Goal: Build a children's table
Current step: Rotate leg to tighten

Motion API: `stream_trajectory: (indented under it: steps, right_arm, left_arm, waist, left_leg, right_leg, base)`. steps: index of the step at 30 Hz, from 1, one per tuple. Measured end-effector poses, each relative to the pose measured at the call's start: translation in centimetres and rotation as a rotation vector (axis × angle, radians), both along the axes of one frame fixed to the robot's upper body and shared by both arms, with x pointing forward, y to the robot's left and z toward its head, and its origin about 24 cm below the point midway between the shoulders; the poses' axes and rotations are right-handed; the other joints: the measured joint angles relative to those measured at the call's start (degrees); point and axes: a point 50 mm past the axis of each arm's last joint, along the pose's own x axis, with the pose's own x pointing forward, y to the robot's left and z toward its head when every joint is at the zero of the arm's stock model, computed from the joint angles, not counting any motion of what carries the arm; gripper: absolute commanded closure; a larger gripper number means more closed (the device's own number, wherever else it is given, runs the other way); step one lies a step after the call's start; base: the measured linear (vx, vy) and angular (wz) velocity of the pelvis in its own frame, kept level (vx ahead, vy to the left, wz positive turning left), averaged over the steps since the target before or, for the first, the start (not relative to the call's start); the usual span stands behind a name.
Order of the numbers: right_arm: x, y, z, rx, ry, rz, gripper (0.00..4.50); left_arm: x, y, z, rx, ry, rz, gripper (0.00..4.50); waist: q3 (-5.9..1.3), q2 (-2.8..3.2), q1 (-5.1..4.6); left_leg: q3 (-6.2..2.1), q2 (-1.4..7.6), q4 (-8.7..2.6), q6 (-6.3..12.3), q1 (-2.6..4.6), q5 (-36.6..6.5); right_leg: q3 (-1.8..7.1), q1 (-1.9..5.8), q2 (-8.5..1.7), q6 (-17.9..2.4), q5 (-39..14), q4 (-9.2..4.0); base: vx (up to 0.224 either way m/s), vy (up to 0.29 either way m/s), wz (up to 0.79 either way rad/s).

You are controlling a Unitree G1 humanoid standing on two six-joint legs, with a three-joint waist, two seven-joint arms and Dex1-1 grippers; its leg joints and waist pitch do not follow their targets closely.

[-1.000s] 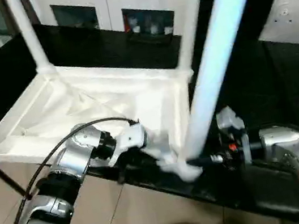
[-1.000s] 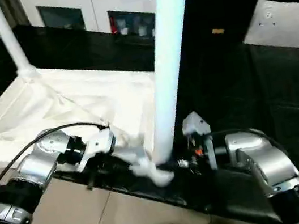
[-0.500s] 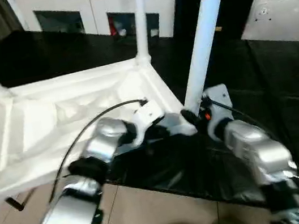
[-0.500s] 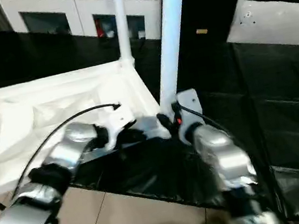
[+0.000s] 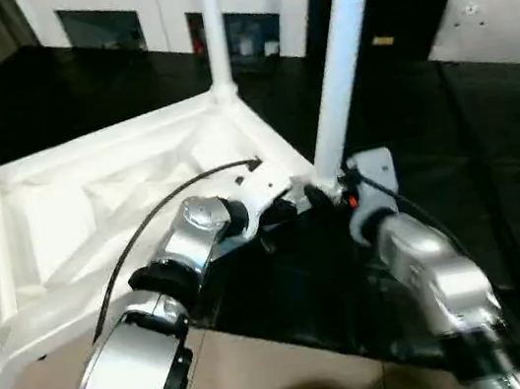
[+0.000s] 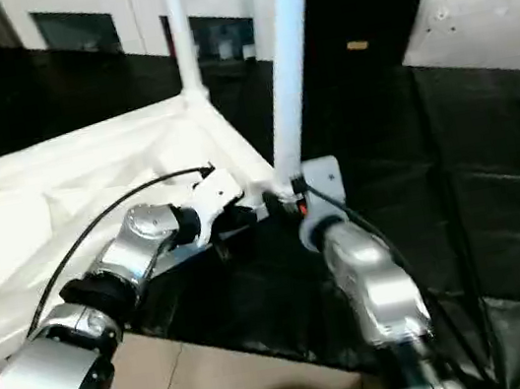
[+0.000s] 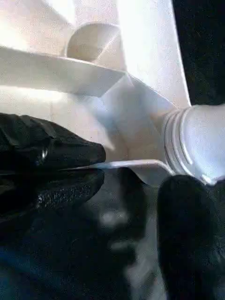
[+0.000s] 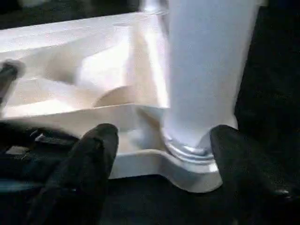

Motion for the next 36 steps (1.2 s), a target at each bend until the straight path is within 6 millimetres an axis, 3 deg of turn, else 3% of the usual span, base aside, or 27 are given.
stream_trajectory:
  steps: [7,13,15,16,17,19,23,27,32,36]
  right_arm:
    - [-4.1,-6.0,-0.4,-0.046,0.004,0.052,0.2]
    - [-5.5,-7.5,0.1,-0.068,-0.008,0.081,0.09]
    - [-5.9,-7.6,-0.1,-0.067,0.004,0.084,0.09]
    - [-6.0,-7.6,-0.2,-0.062,0.007,0.083,0.0]
    - [-6.1,-7.4,-0.2,-0.053,0.007,0.081,0.0]
    - [-6.0,-7.0,-0.3,-0.027,0.01,0.074,0.0]
    - [-5.5,-6.2,0.1,-0.017,-0.013,0.086,0.0]
    - [-5.4,-6.2,0.0,-0.016,-0.001,0.064,0.0]
    - [-5.6,-5.0,0.7,-0.014,-0.026,0.096,0.0]
    - [-6.2,-4.4,1.1,-0.005,-0.066,0.076,0.0]
  left_arm:
    - [-1.2,0.2,-0.3,0.005,-0.037,-0.228,4.5]
    - [-1.7,-0.5,-0.5,-0.017,-0.06,-0.297,4.5]
    - [-1.7,-0.5,-0.5,-0.022,-0.056,-0.293,4.5]
    - [-1.7,-0.5,-0.5,-0.028,-0.056,-0.29,4.06]
    - [-1.6,-0.5,-0.3,-0.07,-0.054,-0.269,4.06]
    - [-1.4,-1.7,1.0,-0.248,-0.069,-0.232,3.81]
    - [-1.3,-2.3,2.1,-0.373,-0.078,-0.217,3.47]
    - [-1.1,-1.0,1.3,-0.435,-0.064,-0.056,3.29]
    - [-1.3,1.7,1.2,-0.563,-0.083,0.212,3.29]
    - [-4.8,4.4,1.0,-0.64,-0.171,0.439,3.29]
  waist:
    - [0.11,0.17,2.26]
    - [0.04,0.87,3.01]
    - [0.03,1.0,3.02]
    - [0.05,1.05,3.0]
    - [0.09,1.12,3.0]
    - [0.16,0.75,3.05]
    - [0.05,0.2,2.01]
    - [0.2,-0.42,1.39]
    - [0.23,-0.49,1.09]
    - [0.18,-0.47,0.52]
  left_leg:
    - [0.03,-0.02,0.24,-0.04,0.23,0.0]
    - [0.05,-0.02,0.24,-0.08,0.21,0.0]
    - [0.05,-0.03,0.24,-0.06,0.19,0.0]
    - [0.05,-0.03,0.24,-0.05,0.16,0.0]
    - [0.05,-0.04,0.26,-0.05,0.14,0.0]
    - [0.03,0.02,0.32,-0.05,0.1,0.0]
    - [0.09,0.02,0.32,-0.01,-0.05,0.0]
    - [0.08,0.1,0.3,-0.01,-0.06,0.0]
    - [0.07,0.1,0.35,-0.08,-0.12,0.0]
    - [0.09,0.13,0.28,-0.16,-0.09,-0.2]
  right_leg:
    - [0.06,0.13,-0.06,0.0,0.1,-0.01]
    - [0.06,0.15,-0.1,0.4,0.0,-0.02]
    - [0.06,0.16,-0.11,0.5,0.0,-0.01]
    - [0.06,0.16,-0.11,0.5,0.0,-0.02]
    - [0.05,0.15,-0.11,0.5,0.0,-0.02]
    - [0.01,0.16,-0.11,0.5,0.0,-0.03]
    - [0.05,0.24,-0.12,0.5,0.0,-0.06]
    - [-0.01,0.23,-0.06,0.6,0.0,-0.04]
    - [0.0,0.22,-0.07,0.5,0.0,-0.08]
    - [0.02,0.23,-0.08,0.6,-0.2,-0.05]
  base:
    - [0.0,0.0,0.0]
    - [0.0,0.0,0.0]
    - [0.0,0.0,0.0]
    - [0.0,0.0,0.0]
    - [0.0,0.0,0.0]
    - [0.0,0.0,0.0]
    - [0.0,0.0,0.0]
    - [0.0,0.0,0.0]
    - [0.0,0.0,0.0]
    - [0.0,0.0,0.0]
